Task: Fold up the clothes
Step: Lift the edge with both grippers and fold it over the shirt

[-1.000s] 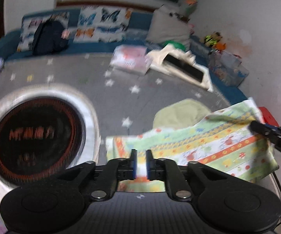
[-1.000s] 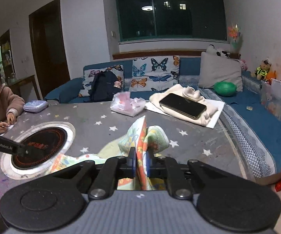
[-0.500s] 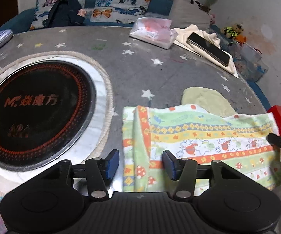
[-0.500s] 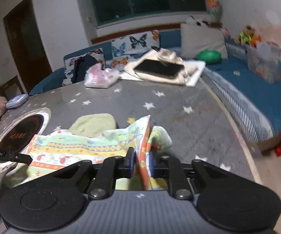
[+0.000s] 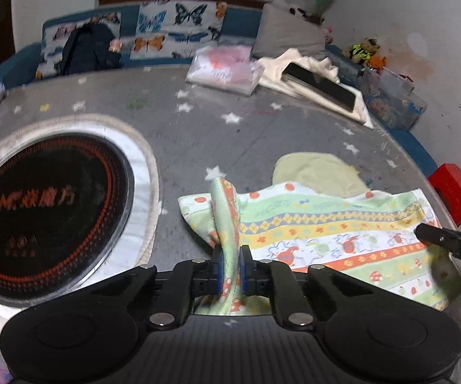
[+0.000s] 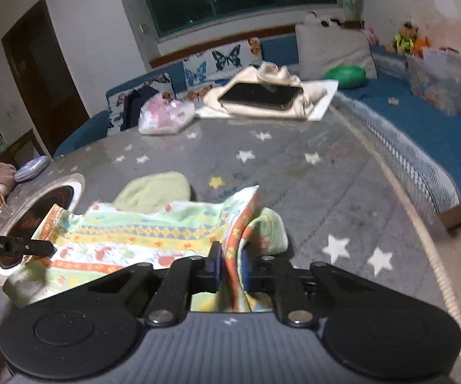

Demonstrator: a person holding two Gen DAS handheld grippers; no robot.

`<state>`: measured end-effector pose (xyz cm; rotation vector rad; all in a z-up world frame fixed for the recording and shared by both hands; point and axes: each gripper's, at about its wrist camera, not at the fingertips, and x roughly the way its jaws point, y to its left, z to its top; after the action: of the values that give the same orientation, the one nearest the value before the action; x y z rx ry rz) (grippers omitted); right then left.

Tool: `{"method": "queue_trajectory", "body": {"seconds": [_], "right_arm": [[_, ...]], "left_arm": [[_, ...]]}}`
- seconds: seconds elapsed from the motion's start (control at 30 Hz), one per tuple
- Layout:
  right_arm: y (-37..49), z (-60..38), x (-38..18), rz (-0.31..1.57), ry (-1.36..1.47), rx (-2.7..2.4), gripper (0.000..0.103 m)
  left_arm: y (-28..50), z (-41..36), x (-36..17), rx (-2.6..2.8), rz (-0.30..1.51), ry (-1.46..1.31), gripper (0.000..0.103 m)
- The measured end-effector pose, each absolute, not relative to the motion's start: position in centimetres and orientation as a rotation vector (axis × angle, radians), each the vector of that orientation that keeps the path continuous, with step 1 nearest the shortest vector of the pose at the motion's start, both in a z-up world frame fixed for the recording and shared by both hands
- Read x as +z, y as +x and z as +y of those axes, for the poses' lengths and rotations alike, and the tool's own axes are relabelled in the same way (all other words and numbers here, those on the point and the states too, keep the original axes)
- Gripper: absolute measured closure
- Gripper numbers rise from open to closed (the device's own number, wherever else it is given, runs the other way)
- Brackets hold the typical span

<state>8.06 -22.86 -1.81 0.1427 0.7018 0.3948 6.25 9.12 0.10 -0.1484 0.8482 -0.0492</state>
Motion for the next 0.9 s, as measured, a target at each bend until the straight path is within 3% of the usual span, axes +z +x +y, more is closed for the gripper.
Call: {"method": "queue_trajectory", "body": {"seconds": [0.53, 0.9], "right_arm": [[4.9, -21.8, 7.7, 0.465, 0.047, 0.421, 0.095], [2.7, -22.5, 10.5, 0.383, 0.013, 0.405, 0.095]], "left_arm": [[3.7, 6.8, 7.7, -0.102, 0.68, -0.082, 0.093], [2.0, 5.2, 11.0, -0.103, 0.613, -0.037, 0.093]]}}
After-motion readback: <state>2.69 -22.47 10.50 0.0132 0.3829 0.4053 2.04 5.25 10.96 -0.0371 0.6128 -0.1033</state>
